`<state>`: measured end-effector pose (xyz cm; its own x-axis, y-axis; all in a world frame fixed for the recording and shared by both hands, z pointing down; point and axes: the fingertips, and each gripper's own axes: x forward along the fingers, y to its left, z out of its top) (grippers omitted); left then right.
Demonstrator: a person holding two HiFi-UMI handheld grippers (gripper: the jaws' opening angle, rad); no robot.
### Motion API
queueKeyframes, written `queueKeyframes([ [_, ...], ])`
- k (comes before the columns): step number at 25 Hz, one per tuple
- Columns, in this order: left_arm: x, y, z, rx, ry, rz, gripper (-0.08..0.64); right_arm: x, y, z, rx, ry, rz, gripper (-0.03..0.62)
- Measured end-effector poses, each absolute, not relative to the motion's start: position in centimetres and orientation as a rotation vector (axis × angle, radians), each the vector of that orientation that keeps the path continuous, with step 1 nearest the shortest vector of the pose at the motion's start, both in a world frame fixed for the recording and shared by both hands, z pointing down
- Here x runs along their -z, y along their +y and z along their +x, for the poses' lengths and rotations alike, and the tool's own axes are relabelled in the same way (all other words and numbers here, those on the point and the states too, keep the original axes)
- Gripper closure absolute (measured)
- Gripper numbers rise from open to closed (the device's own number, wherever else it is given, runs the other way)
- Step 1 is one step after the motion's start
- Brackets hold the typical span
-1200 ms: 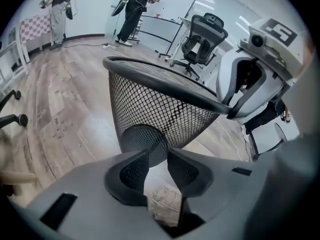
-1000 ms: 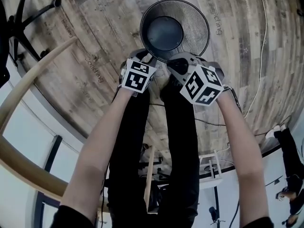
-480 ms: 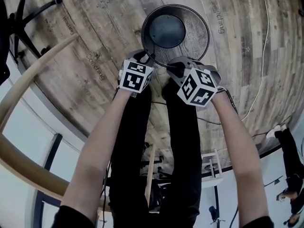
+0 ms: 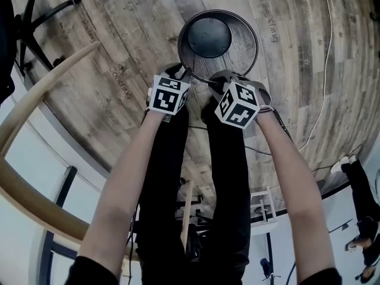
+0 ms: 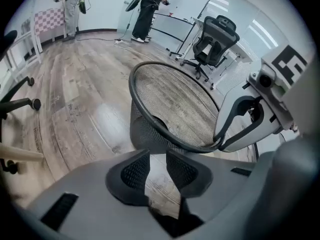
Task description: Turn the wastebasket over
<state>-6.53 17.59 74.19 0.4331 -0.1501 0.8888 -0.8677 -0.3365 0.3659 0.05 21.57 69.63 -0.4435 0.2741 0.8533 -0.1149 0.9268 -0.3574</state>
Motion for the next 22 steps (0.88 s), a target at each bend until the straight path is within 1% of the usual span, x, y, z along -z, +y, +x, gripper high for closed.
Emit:
queueKeyframes([
  [6,-72.2,18.5,-8.5,-0.993,-0.907,1.640,0.456,-67.0,19.4,0.2,-0.537,-1.964,-0.008,0.529],
  [10,-68.9,17.9,-9.9,-0.954,-0.960,1.576,0.460,-63.8,17.0,0.9,-0.560,-1.947,0.071,0.529],
  [16,-61.4,14.7,-10.0,-0.941,-0.991,1.622,0.469,-57.0,12.7,1.4,-0.525,-1.939,0.166,0.529],
  [22,-51.3,12.9,-8.2,-0.883,-1.011,1.633,0.479,-47.4,10.8,2.7,-0.566,-1.971,0.299,0.531],
])
